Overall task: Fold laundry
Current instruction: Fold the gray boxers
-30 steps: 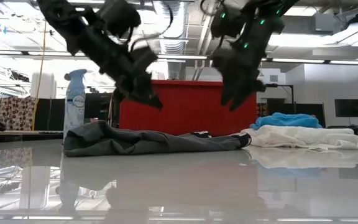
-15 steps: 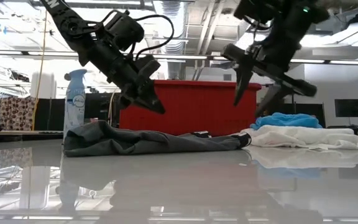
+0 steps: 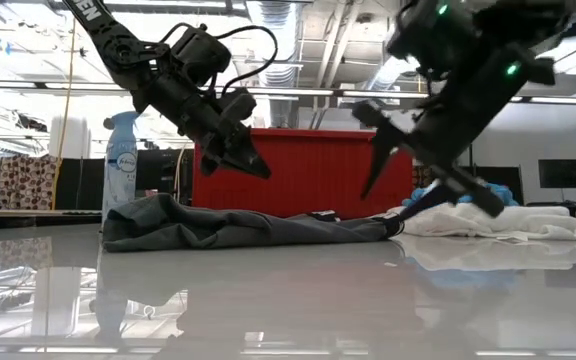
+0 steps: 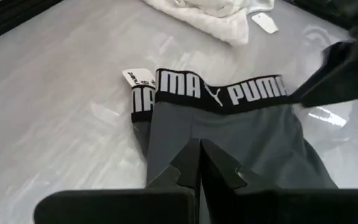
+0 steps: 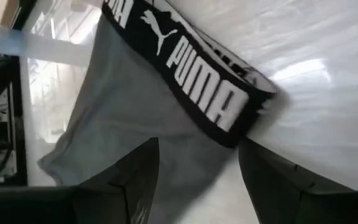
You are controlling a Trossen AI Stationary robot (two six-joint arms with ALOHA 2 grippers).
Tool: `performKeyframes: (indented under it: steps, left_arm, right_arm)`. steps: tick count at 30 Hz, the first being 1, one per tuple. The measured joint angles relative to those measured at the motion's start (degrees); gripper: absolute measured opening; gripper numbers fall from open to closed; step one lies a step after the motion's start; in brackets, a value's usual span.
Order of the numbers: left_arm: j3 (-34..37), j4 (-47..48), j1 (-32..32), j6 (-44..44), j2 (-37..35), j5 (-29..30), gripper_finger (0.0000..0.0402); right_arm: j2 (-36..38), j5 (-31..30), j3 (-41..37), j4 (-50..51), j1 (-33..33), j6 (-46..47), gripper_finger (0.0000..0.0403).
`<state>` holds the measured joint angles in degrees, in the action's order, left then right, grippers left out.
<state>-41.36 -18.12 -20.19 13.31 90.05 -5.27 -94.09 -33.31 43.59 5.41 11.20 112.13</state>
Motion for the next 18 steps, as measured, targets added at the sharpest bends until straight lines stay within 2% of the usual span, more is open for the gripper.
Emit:
performKeyframes:
  steps: [4, 8, 15, 18]
  left_arm:
    - [0.0, -0.87, -0.18, -1.07, 0.5, -0.17, 0.0]
    - [0.0, -1.71, -0.25, -1.13, 1.06, -0.34, 0.0]
    - [-0.37, -8.56, -0.24, -1.58, 3.02, -3.4, 0.0]
    - [-2.27, -8.44, -0.22, -2.11, 5.97, -5.54, 0.0]
  right_arm:
    - [-4.12, -0.49, 0.02, -4.21, -0.58, 1.94, 0.0245]
    - [-5.0, -0.53, 0.08, -6.99, 0.05, 2.76, 0.0245]
    - [-0.06, -3.86, 0.03, -2.42, 1.56, 2.98, 0.0245]
    - [0.09, -4.02, -0.02, 0.5, 0.91, 3.0, 0.0245]
